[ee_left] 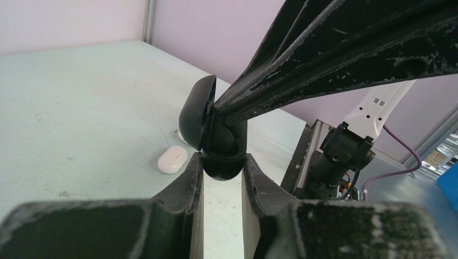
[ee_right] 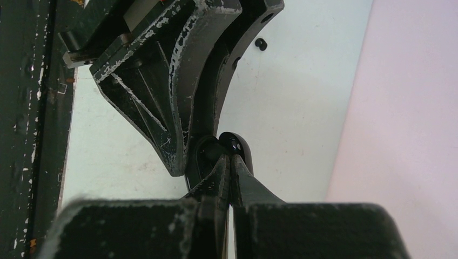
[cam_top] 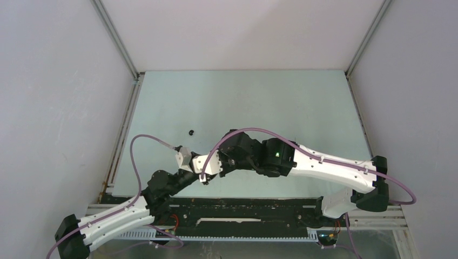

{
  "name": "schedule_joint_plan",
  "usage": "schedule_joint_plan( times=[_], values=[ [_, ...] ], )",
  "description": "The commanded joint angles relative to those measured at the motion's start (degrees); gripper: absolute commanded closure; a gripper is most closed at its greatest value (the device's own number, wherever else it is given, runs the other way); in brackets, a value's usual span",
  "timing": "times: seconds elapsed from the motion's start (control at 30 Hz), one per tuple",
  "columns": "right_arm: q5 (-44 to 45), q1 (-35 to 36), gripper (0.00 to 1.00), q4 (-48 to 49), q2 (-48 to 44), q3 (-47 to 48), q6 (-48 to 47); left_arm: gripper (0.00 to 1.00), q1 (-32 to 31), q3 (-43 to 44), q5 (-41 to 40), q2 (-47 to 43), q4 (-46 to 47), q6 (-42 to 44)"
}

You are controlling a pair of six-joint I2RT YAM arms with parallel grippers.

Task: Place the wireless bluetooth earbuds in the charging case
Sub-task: Place the earbud in the charging case.

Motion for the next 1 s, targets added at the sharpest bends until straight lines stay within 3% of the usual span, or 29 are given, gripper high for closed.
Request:
schedule_joint_plan(
  times=[0.0, 0.43, 0.53, 0.67, 0.77, 0.97],
  values=[
    [2.87, 0.38, 1.0, 2.11, -0.76, 0.31, 0.32, 1.0, 0.12, 2.65, -1.4, -0.56, 3.95, -0.58],
    [-2.22, 0.98, 0.99, -2.05, -1.06, -0.72, 0.85, 1.0, 0.4, 1.25, -3.68, -2.74, 3.53, -0.89],
    [-2.71, 1.1, 0.9, -2.22, -0.98, -0.72, 1.14, 1.0, 0.47, 1.41, -3.4, -2.21, 3.55, -1.03],
    [-2.36, 1.11, 0.86, -2.17, -0.49, -0.15, 1.51, 1.0, 0.47, 1.63, -3.32, -1.83, 3.55, -0.87],
    [-2.94, 0.65, 0.76, -3.78, -0.57, 2.81, 2.33, 1.0, 0.47, 1.59, -3.17, -1.63, 3.46, -0.77],
    [-19.16, -4.53, 0.53, -16.48, -0.94, 18.12, 3.07, 1.0, 0.44, 1.73, -3.21, -1.12, 2.26, -0.47]
  ],
)
